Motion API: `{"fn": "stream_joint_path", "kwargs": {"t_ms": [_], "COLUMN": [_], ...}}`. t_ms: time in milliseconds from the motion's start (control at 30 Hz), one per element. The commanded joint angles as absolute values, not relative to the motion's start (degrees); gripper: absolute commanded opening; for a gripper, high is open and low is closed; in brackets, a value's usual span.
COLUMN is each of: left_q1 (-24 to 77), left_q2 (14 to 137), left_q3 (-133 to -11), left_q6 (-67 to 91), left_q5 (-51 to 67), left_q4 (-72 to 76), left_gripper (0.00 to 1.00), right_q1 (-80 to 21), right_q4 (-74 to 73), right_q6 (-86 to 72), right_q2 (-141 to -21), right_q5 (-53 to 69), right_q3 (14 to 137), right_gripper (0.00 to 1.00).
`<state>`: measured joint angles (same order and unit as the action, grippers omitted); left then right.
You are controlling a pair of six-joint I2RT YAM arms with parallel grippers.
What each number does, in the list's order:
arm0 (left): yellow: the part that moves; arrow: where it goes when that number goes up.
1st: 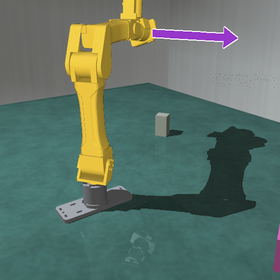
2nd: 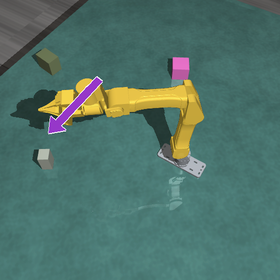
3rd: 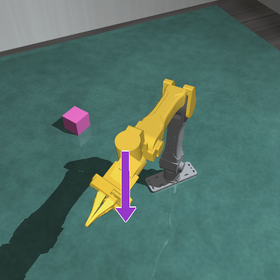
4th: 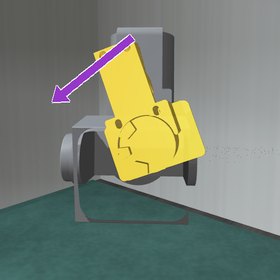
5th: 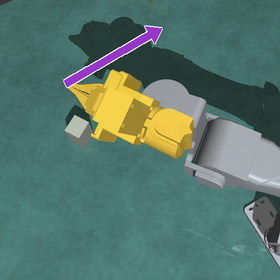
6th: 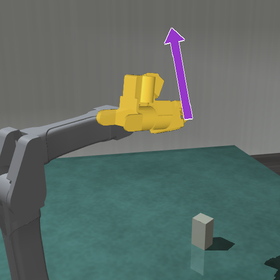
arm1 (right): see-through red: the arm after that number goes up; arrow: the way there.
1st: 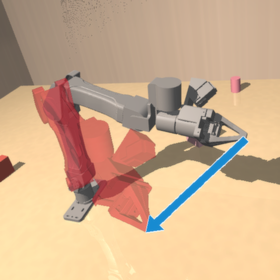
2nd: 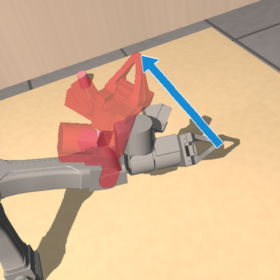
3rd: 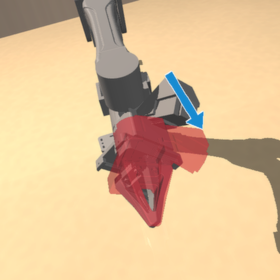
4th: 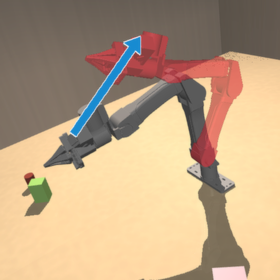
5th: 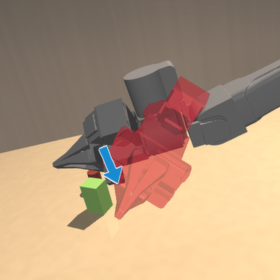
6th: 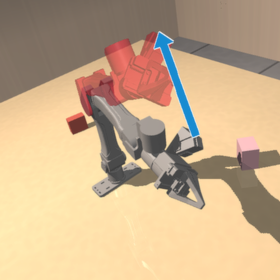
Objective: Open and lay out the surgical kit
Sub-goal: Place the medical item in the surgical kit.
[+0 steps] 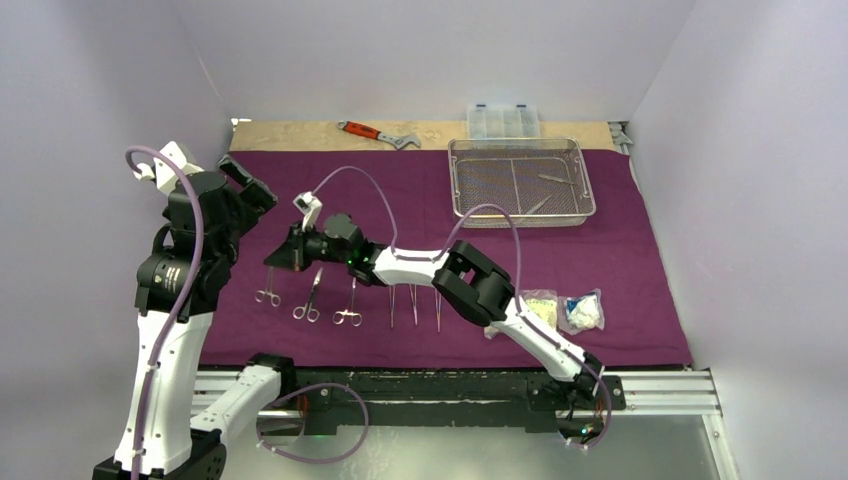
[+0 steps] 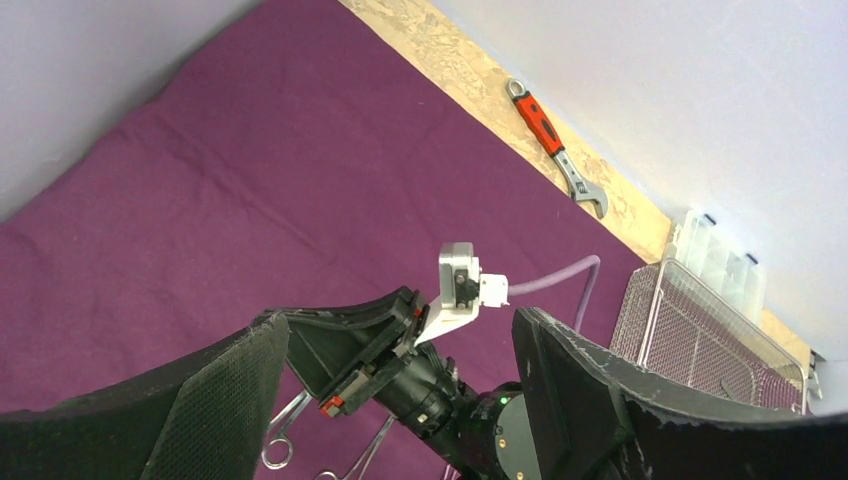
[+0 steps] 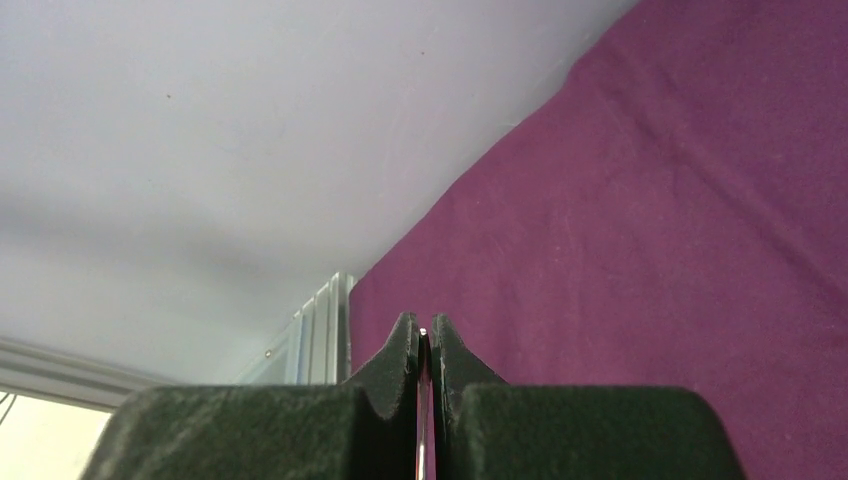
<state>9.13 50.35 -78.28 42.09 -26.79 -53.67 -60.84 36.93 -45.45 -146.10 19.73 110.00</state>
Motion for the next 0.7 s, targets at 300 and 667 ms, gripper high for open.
{"fn": "stream_joint_path", "kwargs": {"t_ms": [300,667], "left_q1": [9.06,9.05], "left_q2": [49.81,49.85], "left_q3": [-78.88,-78.55], "left_q6": [40.01,40.74], "left_q5": [-25.4,-24.7], "left_q4": [-54.28,-54.31], "left_gripper": [0.81,0.81], "right_q1": [-63.06,-62.87], "right_q4": [34.99,26.04], "right_q6": [-41.81,-34.86], "right_q2": [-150.73,-147.21], "right_q5": [20.16,10.9], "right_q3": [115.02,115.56], "right_gripper": [0.01,0.61]}}
